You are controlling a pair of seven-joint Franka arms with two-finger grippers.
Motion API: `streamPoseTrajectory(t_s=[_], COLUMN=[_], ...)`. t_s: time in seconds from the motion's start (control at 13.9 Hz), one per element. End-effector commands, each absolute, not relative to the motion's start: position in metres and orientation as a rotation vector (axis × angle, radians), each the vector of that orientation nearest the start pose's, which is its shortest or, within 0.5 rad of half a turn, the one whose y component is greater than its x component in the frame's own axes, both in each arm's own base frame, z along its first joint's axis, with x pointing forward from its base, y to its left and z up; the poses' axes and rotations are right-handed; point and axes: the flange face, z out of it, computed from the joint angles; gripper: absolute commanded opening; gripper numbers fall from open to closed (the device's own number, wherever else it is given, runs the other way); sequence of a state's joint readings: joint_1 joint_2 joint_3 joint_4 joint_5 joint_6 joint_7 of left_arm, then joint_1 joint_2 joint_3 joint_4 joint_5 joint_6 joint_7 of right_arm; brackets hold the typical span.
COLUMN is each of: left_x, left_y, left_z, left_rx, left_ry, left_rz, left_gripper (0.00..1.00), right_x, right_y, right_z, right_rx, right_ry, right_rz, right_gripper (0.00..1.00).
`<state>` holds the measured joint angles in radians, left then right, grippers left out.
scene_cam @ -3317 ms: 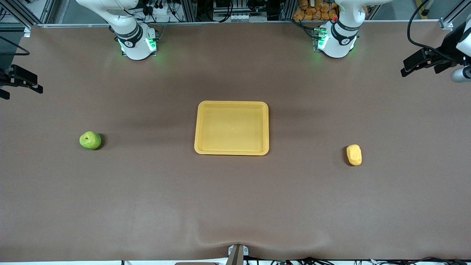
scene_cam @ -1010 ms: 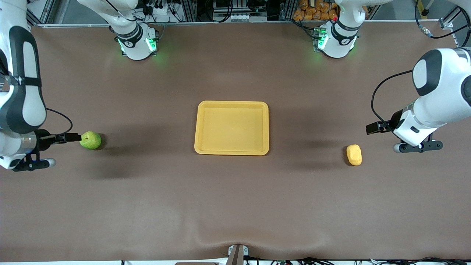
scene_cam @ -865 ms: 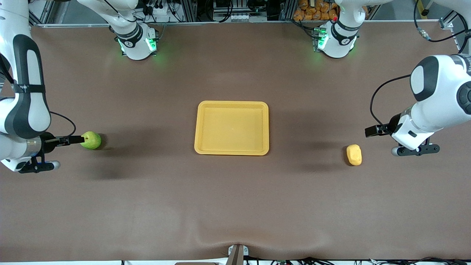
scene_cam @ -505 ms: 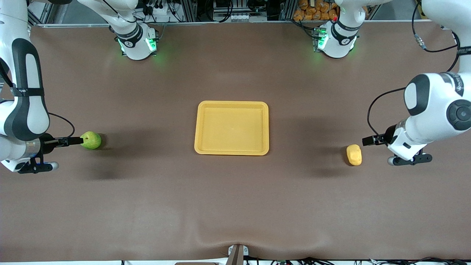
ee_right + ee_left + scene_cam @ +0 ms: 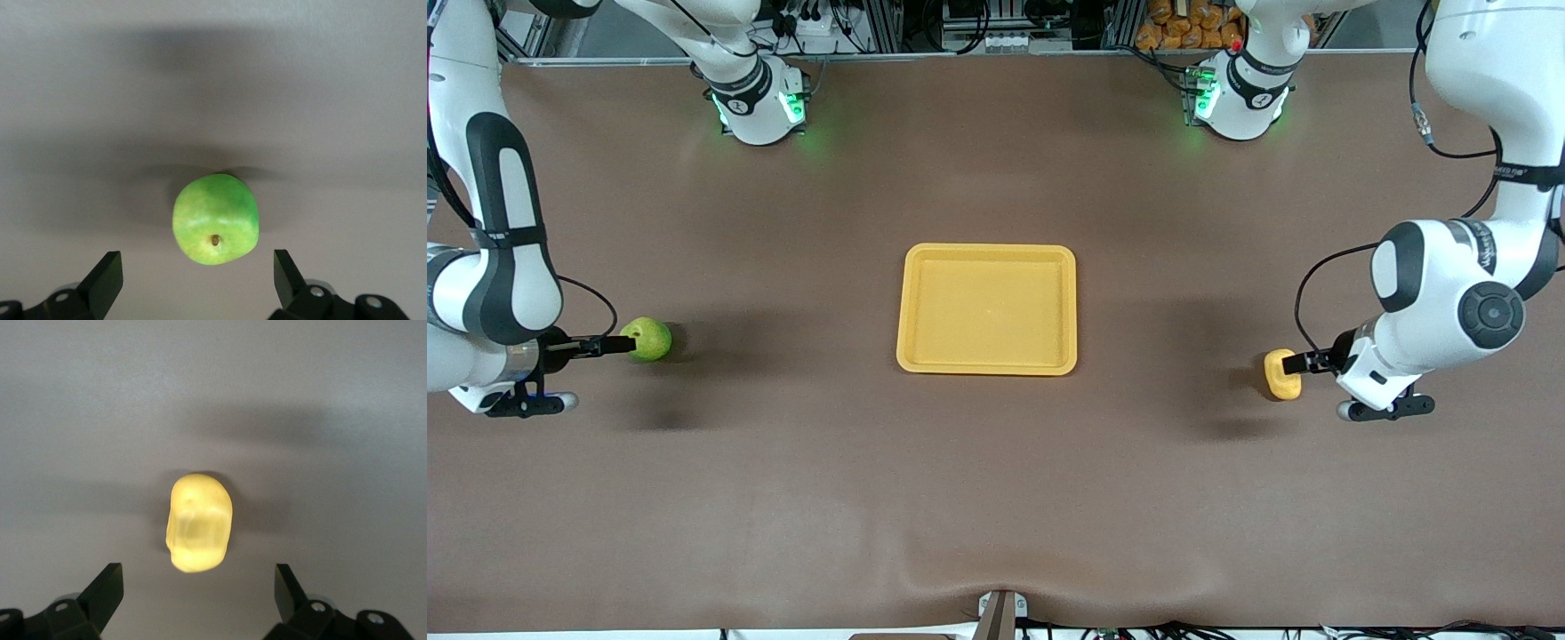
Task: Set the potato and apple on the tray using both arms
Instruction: 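Close the right gripper on the apple while the left gripper grasps the potato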
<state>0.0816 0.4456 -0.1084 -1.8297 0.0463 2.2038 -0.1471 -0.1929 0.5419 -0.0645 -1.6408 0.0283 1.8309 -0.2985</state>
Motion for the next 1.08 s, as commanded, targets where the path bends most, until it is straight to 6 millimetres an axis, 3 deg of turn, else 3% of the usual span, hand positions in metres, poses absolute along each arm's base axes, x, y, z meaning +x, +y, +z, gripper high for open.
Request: streamPoseTrajectory(t_s=[0.0, 0.43, 1.01], left_x=[0.641, 0.637, 0.634], left_y=[-0.011, -0.014, -0.014], left_z=[0.269, 0.235, 0.201], left_rx=[-3.138, -3.147, -3.151], left_ry=[-0.152, -0.151, -0.154], left_rz=[0.070, 0.063, 0.095], left_gripper=[1.00, 1.00, 1.00], right_x=[0.610, 0.594, 0.587], right_y=[-0.165, -0.171, -0.168], right_z=[0.263, 0.236, 0.220], right_rx=[-2.994, -2.990, -2.997], right_ry=[-0.014, 0.020, 0.030], right_rz=[0.500, 0.484, 0.452], right_gripper=[1.00, 1.00, 1.00])
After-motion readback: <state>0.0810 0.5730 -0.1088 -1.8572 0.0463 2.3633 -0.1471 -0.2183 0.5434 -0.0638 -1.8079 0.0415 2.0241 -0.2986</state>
